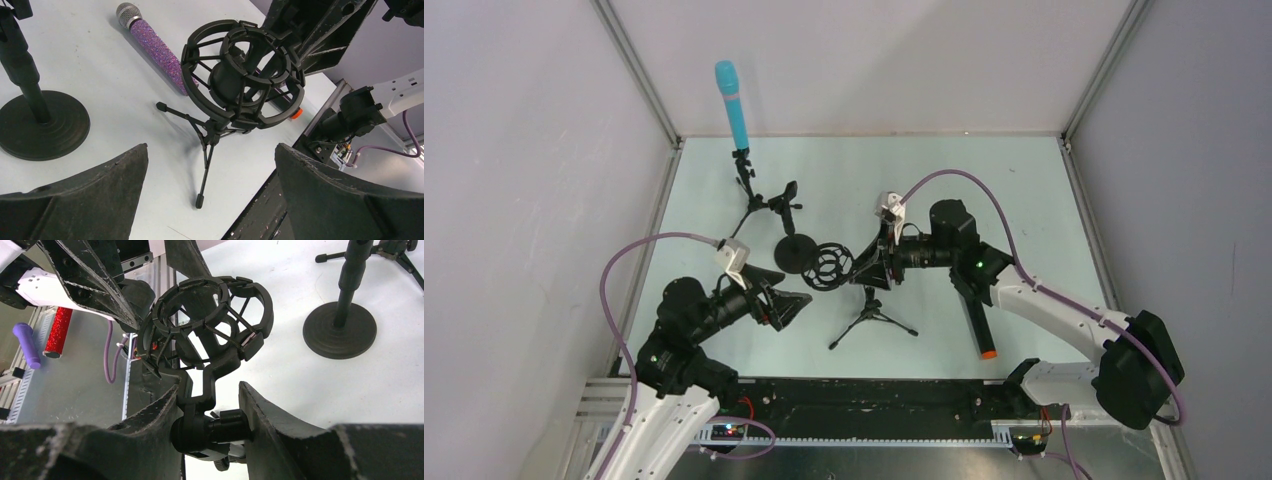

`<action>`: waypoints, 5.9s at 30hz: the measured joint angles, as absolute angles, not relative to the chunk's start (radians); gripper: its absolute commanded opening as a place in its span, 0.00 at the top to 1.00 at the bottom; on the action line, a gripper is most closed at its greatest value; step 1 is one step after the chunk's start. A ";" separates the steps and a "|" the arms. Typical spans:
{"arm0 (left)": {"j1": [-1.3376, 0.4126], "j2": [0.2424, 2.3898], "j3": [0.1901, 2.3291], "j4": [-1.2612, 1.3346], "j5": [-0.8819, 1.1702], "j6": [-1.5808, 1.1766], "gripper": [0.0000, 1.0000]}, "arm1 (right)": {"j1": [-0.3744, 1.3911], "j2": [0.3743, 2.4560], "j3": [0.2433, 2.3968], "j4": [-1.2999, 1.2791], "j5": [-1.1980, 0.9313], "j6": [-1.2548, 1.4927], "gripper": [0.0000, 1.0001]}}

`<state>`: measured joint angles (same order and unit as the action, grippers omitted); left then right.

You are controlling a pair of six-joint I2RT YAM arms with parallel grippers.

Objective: Attach the microphones to the stand

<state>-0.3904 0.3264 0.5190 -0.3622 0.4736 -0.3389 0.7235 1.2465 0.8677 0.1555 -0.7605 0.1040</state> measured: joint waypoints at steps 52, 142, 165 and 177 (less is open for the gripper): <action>-0.390 0.326 0.519 -0.370 0.428 -0.339 0.00 | 0.614 1.373 1.041 0.001 -0.004 0.378 0.01; -0.390 0.319 0.519 -0.381 0.421 -0.332 0.00 | 0.483 1.422 1.289 -0.383 0.052 0.265 1.00; -0.390 0.320 0.519 -0.385 0.381 -0.332 0.00 | 0.483 0.719 0.634 0.366 -0.218 0.166 1.00; -0.373 0.381 0.519 -0.386 0.291 -0.366 0.00 | 0.483 0.689 0.625 0.379 -0.326 0.162 1.00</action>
<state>-0.3729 0.3813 0.5190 -0.3859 0.2909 -0.3660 0.4828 0.6891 0.6247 0.3790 -0.3256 0.1616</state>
